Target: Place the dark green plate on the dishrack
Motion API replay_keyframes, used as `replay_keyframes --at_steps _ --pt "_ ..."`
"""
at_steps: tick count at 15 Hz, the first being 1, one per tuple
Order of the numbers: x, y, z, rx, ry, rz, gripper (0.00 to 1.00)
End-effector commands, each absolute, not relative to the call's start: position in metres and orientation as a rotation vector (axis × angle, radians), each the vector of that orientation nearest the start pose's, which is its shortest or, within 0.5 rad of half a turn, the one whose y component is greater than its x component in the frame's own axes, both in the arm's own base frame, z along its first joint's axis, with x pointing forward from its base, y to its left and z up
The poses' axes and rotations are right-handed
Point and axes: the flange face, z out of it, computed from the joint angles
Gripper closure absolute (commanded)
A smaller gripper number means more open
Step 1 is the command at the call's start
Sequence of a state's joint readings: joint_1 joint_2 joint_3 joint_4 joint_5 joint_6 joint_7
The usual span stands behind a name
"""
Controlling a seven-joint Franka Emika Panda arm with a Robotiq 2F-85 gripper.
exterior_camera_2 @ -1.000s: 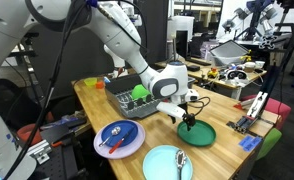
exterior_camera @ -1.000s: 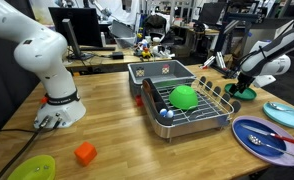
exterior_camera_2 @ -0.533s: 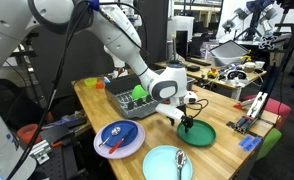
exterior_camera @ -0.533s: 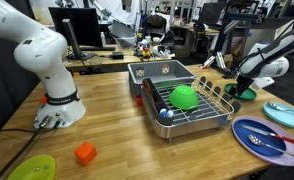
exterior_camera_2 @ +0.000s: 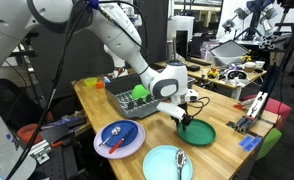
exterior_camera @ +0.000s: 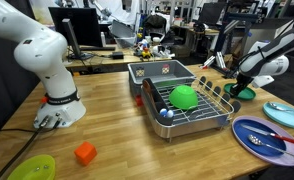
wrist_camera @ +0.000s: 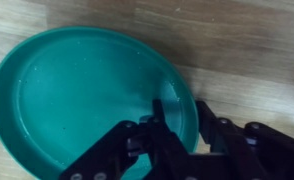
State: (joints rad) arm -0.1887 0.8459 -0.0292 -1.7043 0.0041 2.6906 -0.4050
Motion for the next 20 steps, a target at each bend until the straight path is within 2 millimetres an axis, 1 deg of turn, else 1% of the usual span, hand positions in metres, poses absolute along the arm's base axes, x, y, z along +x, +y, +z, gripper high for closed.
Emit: replay_keyframes --at_steps 1,3,8,10,12,20 --pt "0.66 -0.148 0.11 -3.177 -0.305 -0.172 0.88" --pt "0.66 -0.148 0.111 -3.175 -0.304 -0.175 1.0" --pt "0.661 -0.148 0.124 -3.146 -0.303 -0.208 0.98" --pt "0.66 -0.148 0.131 -3.117 -0.284 -0.236 0.99" --pt "0.661 -0.146 0.142 -3.087 -0.264 -0.283 0.99" --pt "0.648 -0.119 0.189 -2.94 -0.25 -0.446 0.99"
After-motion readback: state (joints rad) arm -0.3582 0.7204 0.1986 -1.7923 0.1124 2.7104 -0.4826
